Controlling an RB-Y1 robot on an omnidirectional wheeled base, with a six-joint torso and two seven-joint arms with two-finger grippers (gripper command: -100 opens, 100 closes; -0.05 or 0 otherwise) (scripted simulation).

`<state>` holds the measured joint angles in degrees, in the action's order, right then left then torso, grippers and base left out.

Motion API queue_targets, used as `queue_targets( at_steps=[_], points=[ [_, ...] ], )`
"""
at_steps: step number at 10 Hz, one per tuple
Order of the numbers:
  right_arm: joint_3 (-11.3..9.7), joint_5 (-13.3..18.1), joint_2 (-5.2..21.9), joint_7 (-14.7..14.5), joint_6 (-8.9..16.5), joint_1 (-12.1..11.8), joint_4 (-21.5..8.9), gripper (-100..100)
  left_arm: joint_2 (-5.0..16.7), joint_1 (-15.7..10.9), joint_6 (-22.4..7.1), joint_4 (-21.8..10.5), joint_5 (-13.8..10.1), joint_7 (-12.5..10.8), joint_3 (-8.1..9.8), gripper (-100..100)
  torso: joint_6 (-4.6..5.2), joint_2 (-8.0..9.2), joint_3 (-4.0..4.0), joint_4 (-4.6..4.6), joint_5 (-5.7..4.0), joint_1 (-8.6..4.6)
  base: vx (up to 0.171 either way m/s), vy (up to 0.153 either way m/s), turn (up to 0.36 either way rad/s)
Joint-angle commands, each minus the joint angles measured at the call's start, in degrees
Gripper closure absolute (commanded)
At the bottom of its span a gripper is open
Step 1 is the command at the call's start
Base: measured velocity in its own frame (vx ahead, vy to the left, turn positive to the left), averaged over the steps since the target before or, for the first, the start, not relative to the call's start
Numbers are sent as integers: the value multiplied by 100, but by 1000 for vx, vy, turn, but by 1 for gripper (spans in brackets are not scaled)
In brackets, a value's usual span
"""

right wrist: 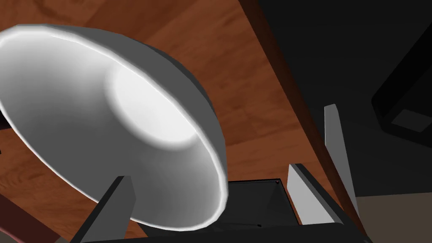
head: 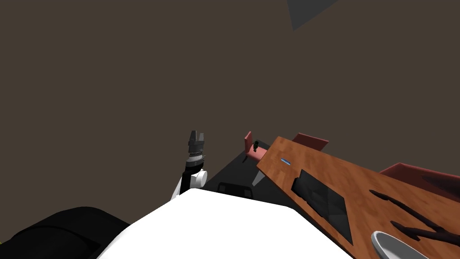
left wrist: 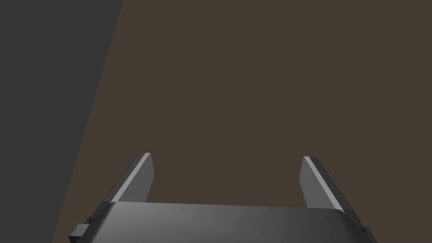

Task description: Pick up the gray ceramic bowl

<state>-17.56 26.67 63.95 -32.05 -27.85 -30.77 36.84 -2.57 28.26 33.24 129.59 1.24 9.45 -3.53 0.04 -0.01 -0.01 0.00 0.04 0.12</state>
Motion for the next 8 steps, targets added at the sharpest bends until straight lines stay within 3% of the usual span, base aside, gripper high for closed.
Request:
queue_targets(
  at_steps=[1, 2, 3, 5, 7, 8],
  points=[
    [0, 0, 0, 0, 0, 0, 0, -100, 0, 0, 0, 0, 0, 0, 0, 0, 0, 0, 0, 0, 0, 0, 13, 10, 21],
    [-16, 9, -8, -9, 13, 7, -17, 0, 0, 0, 0, 0, 0, 0, 0, 0, 2, 7, 4, 1, 0, -5, 0, 0, 0],
    [-60, 5, -112, 67, 95, 69, -110, -100, 0, 0, 0, 0, 0, 0, 0, 0, 2, 12, 7, 3, -1, -8, -47, -14, 228],
    [-151, -2, -323, 219, 260, 193, -299, -100, 0, -2, 0, 0, 0, 0, 0, 0, -3, 42, 24, 9, -5, -27, -121, -55, 301],
    [-158, 2, -284, 245, 280, 184, -247, -100, 1, -1, 0, 0, 0, 0, 1, 0, 5, 59, 35, 14, -7, -30, -79, -28, 59],
    [-161, 4, -292, 242, 267, 197, -273, 100, 0, 0, 0, 0, 0, 0, 1, 0, 6, 40, 24, 10, -4, -22, -9, -3, -3]
  ],
)
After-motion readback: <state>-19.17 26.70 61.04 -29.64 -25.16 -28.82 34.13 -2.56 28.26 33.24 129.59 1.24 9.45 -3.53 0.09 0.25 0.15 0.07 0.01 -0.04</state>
